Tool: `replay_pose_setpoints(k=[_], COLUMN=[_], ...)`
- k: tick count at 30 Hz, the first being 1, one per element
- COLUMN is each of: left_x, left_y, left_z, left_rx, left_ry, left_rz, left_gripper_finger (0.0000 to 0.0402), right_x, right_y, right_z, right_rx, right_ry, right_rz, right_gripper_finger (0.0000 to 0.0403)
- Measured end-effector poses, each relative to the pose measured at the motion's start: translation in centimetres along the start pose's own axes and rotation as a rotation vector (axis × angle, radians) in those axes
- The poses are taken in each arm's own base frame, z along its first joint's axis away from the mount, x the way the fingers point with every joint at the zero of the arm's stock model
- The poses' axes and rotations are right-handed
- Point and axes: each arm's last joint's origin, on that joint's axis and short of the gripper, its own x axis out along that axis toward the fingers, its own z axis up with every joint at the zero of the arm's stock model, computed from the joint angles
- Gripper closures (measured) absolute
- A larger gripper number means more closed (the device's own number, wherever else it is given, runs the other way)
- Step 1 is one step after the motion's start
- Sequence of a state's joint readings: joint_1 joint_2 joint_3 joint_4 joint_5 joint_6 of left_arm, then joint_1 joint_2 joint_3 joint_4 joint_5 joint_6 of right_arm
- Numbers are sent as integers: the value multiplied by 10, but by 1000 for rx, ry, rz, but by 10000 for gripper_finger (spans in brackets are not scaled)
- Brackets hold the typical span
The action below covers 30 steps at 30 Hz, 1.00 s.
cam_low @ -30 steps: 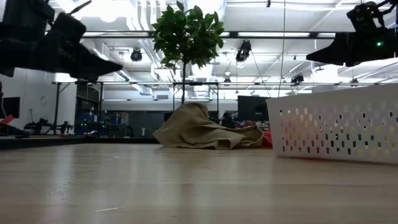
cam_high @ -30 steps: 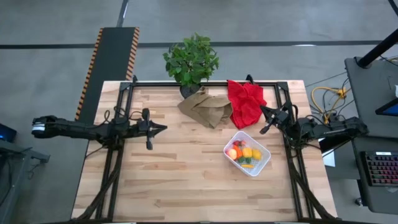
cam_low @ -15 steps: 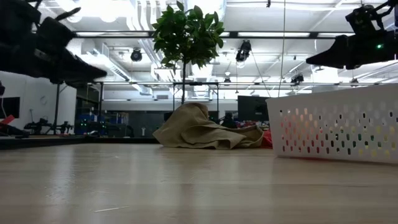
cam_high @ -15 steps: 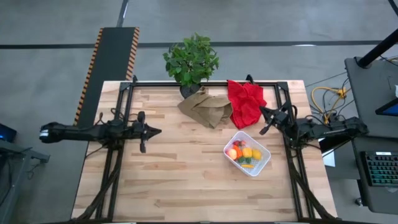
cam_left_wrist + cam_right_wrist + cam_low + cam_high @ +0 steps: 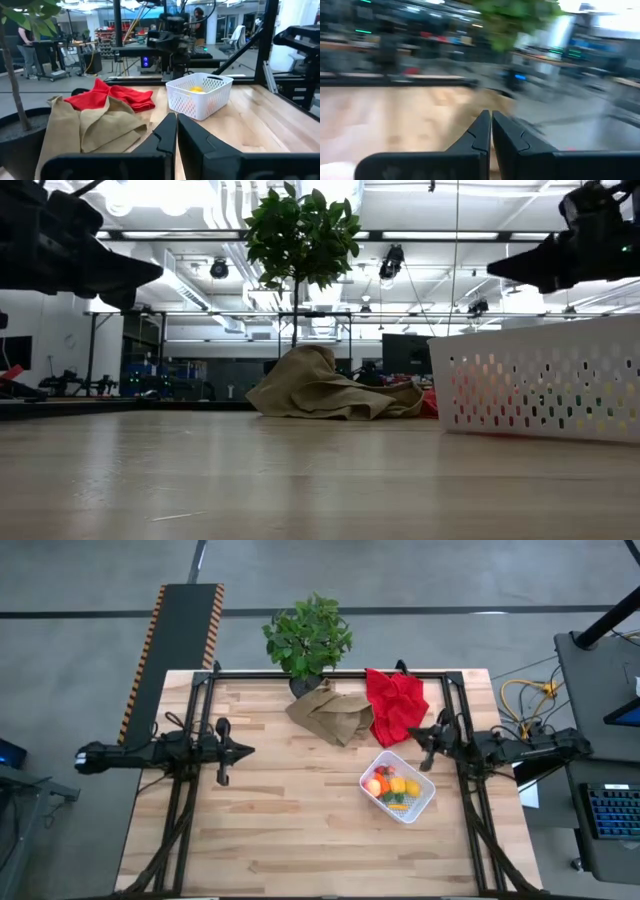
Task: Pick and placing Produce into tupperware
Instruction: Return to Home Position
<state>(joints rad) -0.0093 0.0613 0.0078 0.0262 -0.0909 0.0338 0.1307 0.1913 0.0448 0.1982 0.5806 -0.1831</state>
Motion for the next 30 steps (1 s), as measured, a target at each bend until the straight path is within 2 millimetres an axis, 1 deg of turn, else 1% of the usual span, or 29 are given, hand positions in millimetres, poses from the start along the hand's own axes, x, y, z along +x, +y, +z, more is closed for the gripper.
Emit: replay_pose_setpoints(k=[6, 9, 11, 15, 18, 20, 22, 23, 24, 27, 30], left_x=[0, 0, 0, 1, 1, 2, 3, 3, 3, 3, 3], left_y=[0, 0, 1, 1, 0, 0, 0, 0, 0, 0, 0], left_z=[0, 0, 0, -1, -2, -3, -4, -5, -5, -5, -5], left_rx=[-1, -1, -1, 0, 2, 4, 5, 6, 5, -4, -15], left_ry=[4, 3, 2, 10, 25, 35, 47, 52, 54, 58, 54], left_rz=[17, 17, 18, 20, 19, 19, 19, 20, 21, 24, 28], left_gripper_finger=[401, 401, 401, 401, 401, 401, 401, 401, 401, 401, 401], right_x=[-1, -4, -5, -5, -8, -12, -15, -15, -15, -12, -10], right_y=[8, 13, 14, 13, 7, 4, 2, 3, 4, 6, 2], right_z=[2, 7, 9, 8, 13, 14, 16, 16, 11, -11, -8], right_rx=[65, 108, 133, 136, 121, 114, 117, 111, 97, 65, 74], right_ry=[-52, -111, -132, -91, 15, 70, 43, 0, -30, -26, -71], right_rz=[284, 495, 565, 546, 477, 476, 475, 472, 470, 406, 342], right_gripper_finger=[394, 394, 394, 394, 394, 394, 394, 394, 394, 395, 395])
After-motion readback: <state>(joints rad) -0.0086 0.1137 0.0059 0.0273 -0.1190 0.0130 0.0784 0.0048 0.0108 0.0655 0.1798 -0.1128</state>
